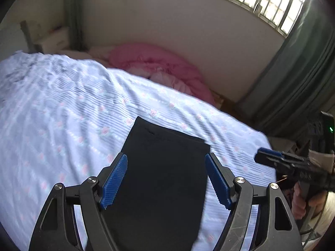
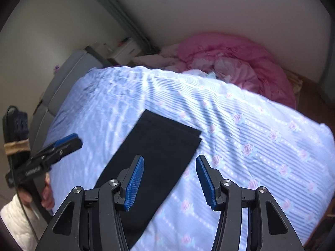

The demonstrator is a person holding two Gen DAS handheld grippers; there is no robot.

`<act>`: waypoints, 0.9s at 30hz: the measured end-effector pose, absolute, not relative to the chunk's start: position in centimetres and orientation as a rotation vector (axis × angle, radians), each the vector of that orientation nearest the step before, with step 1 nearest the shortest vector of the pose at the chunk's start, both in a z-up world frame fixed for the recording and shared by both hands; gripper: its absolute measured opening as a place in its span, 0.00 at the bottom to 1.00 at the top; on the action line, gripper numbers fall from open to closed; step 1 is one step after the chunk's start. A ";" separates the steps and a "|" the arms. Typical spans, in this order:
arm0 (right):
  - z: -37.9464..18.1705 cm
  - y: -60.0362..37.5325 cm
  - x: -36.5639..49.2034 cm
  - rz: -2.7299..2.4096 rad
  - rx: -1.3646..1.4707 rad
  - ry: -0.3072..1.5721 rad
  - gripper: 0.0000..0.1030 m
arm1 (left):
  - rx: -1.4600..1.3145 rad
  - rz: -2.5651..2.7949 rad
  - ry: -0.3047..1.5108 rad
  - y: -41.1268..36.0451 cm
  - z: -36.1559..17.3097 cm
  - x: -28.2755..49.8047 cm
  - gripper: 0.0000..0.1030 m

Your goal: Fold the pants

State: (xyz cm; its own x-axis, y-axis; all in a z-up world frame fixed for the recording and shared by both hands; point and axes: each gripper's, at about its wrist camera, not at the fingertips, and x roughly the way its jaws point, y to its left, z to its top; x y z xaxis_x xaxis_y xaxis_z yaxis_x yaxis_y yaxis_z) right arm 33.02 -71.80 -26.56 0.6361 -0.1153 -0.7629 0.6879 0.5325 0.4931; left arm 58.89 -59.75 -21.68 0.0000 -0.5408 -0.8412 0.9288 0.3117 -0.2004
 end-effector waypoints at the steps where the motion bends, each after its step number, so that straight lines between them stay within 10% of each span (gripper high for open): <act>1: -27.5 -72.2 33.2 -0.542 0.906 0.745 0.52 | 0.507 -1.228 1.023 -60.7 -22.5 59.2 0.73; 14: -35.4 -75.1 35.8 -0.544 1.080 0.770 0.40 | 0.713 -1.236 1.116 -69.3 -31.5 63.4 0.45; 27: -38.3 -76.0 37.7 -0.514 1.130 0.814 0.31 | 0.686 -1.190 1.219 -70.0 -35.2 65.7 0.46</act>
State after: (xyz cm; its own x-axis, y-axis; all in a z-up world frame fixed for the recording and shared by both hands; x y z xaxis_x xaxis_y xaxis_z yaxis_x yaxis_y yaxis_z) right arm 37.73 -76.04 -38.26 0.6156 0.0369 -0.7872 0.7263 0.3613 0.5848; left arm 65.65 -70.01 -35.15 -0.0864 -0.3125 -0.9460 0.9382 0.2938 -0.1827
